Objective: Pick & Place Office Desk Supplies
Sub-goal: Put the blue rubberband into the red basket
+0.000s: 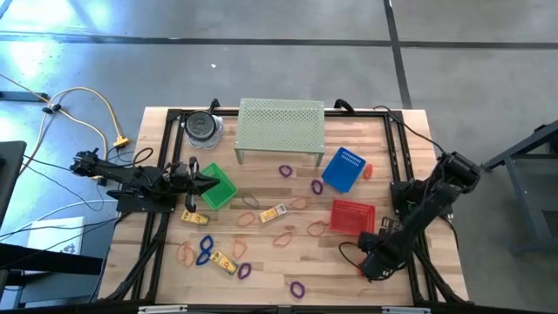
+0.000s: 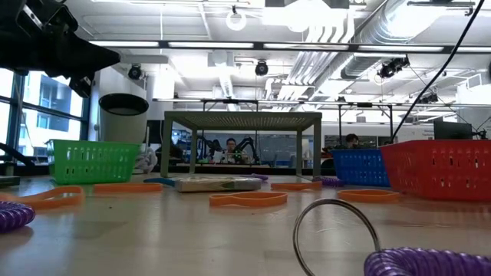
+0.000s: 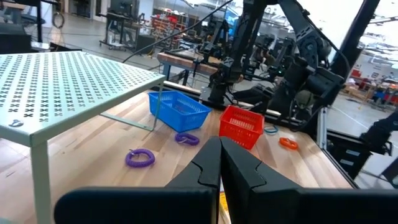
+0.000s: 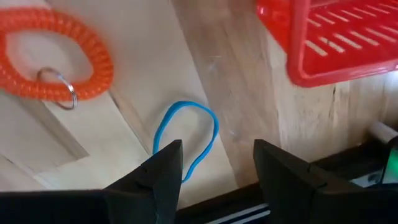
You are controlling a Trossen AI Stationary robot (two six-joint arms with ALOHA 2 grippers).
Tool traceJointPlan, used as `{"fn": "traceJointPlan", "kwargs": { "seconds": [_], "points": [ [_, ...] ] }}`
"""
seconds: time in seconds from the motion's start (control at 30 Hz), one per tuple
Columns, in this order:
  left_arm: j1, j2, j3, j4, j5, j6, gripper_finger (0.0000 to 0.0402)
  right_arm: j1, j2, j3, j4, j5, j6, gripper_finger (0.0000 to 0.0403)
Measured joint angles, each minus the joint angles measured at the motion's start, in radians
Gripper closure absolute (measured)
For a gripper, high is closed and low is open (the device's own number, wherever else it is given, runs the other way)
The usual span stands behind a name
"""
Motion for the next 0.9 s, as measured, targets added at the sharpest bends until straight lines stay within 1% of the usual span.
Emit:
{"fn": "traceJointPlan", "kwargs": {
  "seconds": [0.1,0.2,0.33,0.53,0.73,0.83,0.9],
  "points": [
    [0.0,0.0,0.0,-0.001,0.017,0.0,0.0401,0.015,0.0,-0.001,-0.008,0.022,-0.003,0.0218],
    [0.0,0.0,0.0,-0.008,0.019,0.0,0.0401,0.02,0.0,-0.025,0.016,0.021,-0.003,0.0218],
    [0.0,0.0,0.0,-0.008,0.018,0.006,0.0401,0.021,0.0,-0.085,0.103,-0.025,-0.003,0.0218],
    [0.0,0.0,0.0,-0.008,0.018,0.006,0.0401,0.02,-0.003,-0.139,0.169,-0.045,0.016,0.0218],
    [0.0,0.0,0.0,-0.008,0.018,0.006,0.0401,0.019,-0.006,-0.183,0.247,-0.09,0.017,0.0218],
    [0.0,0.0,0.0,-0.008,0.018,0.006,0.0401,0.019,-0.008,-0.198,0.281,-0.104,0.017,0.0231],
    [0.0,0.0,0.0,-0.008,0.018,0.005,0.0401,0.019,-0.008,-0.202,0.29,-0.107,0.017,0.0249]
  ]
}}
